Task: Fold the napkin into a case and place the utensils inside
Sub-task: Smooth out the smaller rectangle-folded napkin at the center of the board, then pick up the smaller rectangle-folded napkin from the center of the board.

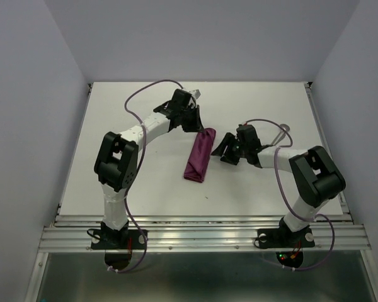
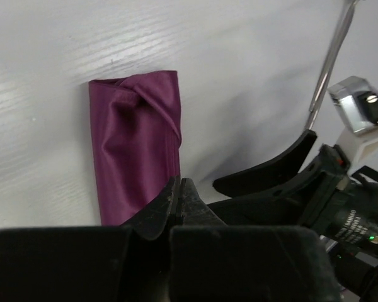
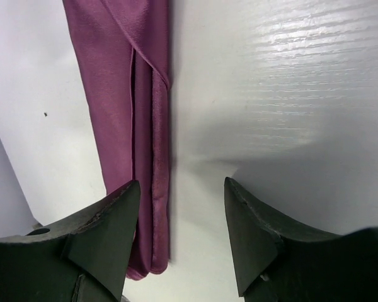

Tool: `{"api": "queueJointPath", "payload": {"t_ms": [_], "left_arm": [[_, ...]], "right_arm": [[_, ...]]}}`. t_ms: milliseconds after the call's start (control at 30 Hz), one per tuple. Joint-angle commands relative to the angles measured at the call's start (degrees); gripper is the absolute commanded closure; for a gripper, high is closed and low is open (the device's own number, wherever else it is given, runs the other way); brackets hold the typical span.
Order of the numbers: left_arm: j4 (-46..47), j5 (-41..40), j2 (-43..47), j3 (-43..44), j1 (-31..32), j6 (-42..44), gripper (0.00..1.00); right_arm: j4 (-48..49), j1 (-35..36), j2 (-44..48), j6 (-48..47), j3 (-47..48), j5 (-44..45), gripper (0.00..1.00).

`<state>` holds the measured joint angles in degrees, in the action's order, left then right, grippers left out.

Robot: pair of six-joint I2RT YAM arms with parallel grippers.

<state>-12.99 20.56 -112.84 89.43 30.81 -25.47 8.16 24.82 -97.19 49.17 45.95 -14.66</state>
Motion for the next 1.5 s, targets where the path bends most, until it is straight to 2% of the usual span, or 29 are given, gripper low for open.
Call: {"api": "queueJointPath", "payload": {"t_ms": [0, 33, 67, 100, 133, 167, 267, 300, 400, 567, 733, 767, 867, 1033, 1233, 1367, 1467], "left_arm": [[-2.8, -4.3, 5.8, -2.9, 1.4, 1.7, 1.00], [-3.3, -6.4, 6.1, -3.4, 1.9, 1.7, 0.98], [-4.5, -9.2, 6.7, -4.0, 3.8, 2.1, 0.79], [-5.3, -9.2, 7.1, -4.1, 3.8, 2.1, 0.79], [-6.1, -12.4, 7.2, -4.2, 4.6, 2.1, 0.71], [-6.8, -13.9, 7.5, -4.3, 5.5, 2.3, 0.56], [-8.7, -18.4, 7.7, -5.1, 9.1, 2.6, 0.40], [-9.5, -19.9, 7.3, -5.1, 10.7, 2.7, 0.33], [-11.1, -24.6, 5.4, -4.3, 13.5, 2.8, 0.19], [-14.3, -33.1, 1.7, -1.3, 18.0, 2.4, 0.20], [-17.0, -39.0, -1.7, 1.7, 20.8, 2.7, 0.30], [-17.2, -39.4, -2.1, 2.1, 21.5, 2.7, 0.35], [-17.9, -40.8, -3.7, 2.2, 22.3, 2.5, 0.39], [-17.7, -41.2, -4.8, 1.7, 23.0, 2.2, 0.40], [-17.4, -41.2, -6.3, 1.7, 23.1, 2.2, 0.53], [-17.4, -41.8, -7.7, 2.2, 23.1, 2.4, 0.58], [-17.9, -42.8, -9.2, 2.5, 23.1, 2.7, 0.59]], "right_arm": [[-1.7, -3.3, 4.0, -2.0, -0.2, -0.3, 0.39], [-1.7, -4.2, 4.6, -2.1, -0.9, -0.2, 0.38], [-2.0, -6.2, 6.5, -2.7, -1.5, -0.1, 0.38], [-2.2, -7.1, 6.5, -2.7, -1.5, -0.1, 0.38], [-2.4, -8.0, 7.6, -3.4, -2.0, -0.1, 0.38], [-2.9, -8.9, 8.0, -3.7, -2.1, -0.1, 0.38], [-4.6, -12.0, 9.3, -5.4, -2.3, 0.3, 0.37], [-5.3, -13.4, 10.0, -5.7, -2.4, 0.5, 0.36], [-6.1, -15.6, 11.1, -6.6, -2.6, 0.5, 0.35], [-7.1, -18.8, 12.5, -8.0, -2.9, 0.2, 0.32], [-7.5, -19.4, 13.1, -8.5, -3.3, -0.2, 0.32], [-7.5, -19.4, 13.1, -8.5, -3.4, -0.2, 0.32], [-7.5, -19.4, 13.0, -8.6, -3.6, -0.4, 0.32], [-7.4, -19.4, 12.9, -8.6, -3.8, -0.7, 0.32], [-7.4, -19.9, 13.1, -8.7, -3.9, -0.7, 0.31], [-7.4, -19.9, 13.2, -8.7, -4.1, -0.8, 0.31], [-7.4, -19.9, 13.2, -8.7, -4.2, -0.9, 0.31]]}}
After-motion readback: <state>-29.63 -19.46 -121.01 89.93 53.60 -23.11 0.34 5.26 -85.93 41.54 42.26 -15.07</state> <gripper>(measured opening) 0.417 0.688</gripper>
